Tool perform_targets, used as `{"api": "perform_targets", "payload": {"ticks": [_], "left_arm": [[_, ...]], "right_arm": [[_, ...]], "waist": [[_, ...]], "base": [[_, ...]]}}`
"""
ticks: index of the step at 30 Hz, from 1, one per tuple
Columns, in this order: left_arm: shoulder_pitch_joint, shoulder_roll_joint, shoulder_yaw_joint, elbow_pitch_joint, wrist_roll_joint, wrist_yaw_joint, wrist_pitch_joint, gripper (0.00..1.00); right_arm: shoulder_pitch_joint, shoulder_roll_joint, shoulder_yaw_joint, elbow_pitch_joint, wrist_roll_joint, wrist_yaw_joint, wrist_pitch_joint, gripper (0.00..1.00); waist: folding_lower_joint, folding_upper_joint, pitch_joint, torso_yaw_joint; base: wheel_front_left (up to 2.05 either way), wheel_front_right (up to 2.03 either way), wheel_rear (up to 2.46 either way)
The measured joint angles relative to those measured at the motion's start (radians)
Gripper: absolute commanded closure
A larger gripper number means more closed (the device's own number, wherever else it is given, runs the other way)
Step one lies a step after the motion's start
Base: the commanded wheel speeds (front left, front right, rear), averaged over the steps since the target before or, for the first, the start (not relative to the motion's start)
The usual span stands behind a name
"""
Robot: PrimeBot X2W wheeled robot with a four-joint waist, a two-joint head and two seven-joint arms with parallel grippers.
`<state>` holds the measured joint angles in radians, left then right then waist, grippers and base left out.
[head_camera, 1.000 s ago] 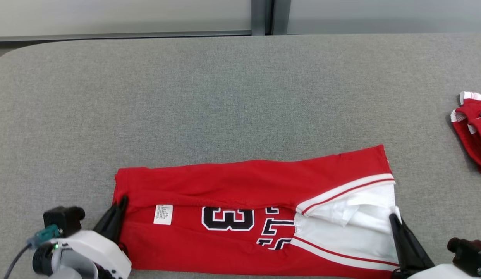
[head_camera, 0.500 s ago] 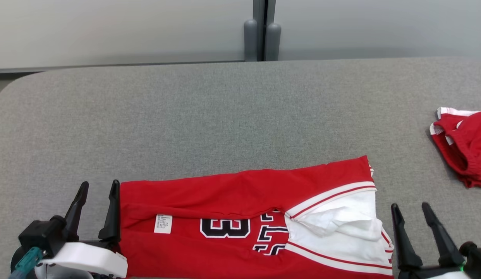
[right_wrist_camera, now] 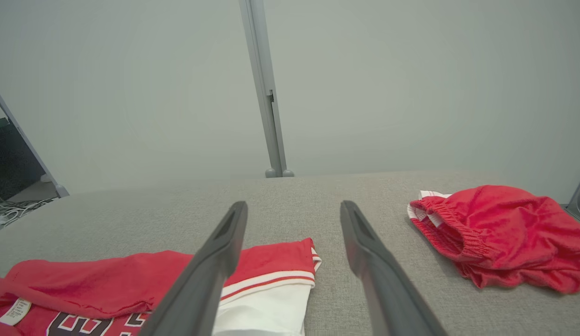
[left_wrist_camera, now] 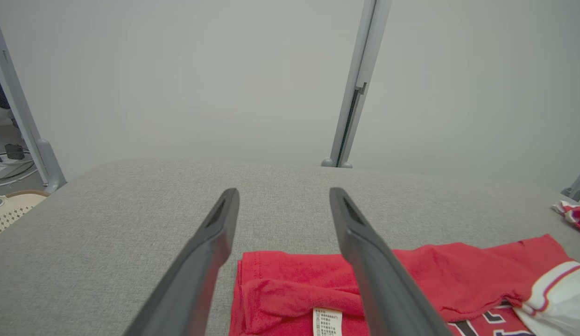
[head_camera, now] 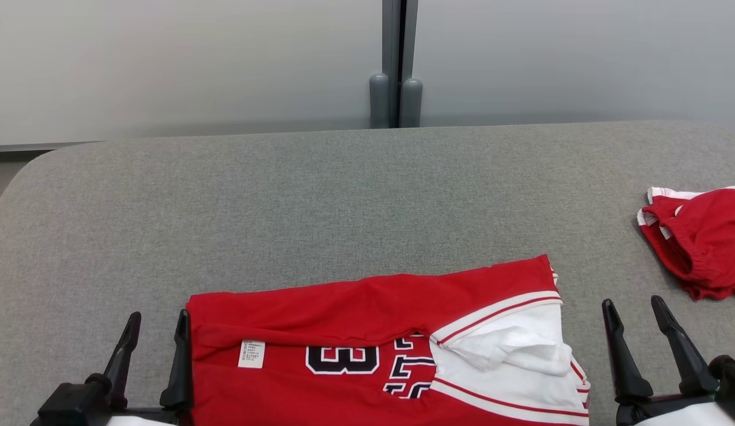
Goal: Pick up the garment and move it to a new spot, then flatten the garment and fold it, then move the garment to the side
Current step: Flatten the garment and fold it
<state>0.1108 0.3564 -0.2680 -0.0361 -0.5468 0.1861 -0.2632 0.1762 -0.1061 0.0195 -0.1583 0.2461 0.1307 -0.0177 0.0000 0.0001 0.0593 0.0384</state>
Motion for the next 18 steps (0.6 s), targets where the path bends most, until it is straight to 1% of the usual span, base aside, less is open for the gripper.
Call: {"api": "perform_targets", "payload": {"ticks": [6,14,18], "left_arm": [[0.007,-0.011,0.004,0.008,0.002,-0.002,0.000,0.00],[-0.003,-0.015,0.000,0.016,0.009,-0.015,0.000,0.00],[-0.029,-0.017,-0.005,0.016,0.012,-0.021,0.000,0.00]], "right_arm": [[0.007,0.003,-0.002,0.003,0.002,0.000,-0.001,0.00],[0.005,0.002,-0.005,0.006,-0.001,0.000,0.000,0.00],[-0.005,-0.004,-0.016,0.058,-0.006,0.000,0.009,0.00]], "waist": [[0.0000,0.0000,0.004,0.000],[0.0000,0.0000,0.015,0.004],[0.0000,0.0000,0.038,0.009]], "base": [[0.00,0.00,0.00],[0.00,0.00,0.00],[0.00,0.00,0.00]]}}
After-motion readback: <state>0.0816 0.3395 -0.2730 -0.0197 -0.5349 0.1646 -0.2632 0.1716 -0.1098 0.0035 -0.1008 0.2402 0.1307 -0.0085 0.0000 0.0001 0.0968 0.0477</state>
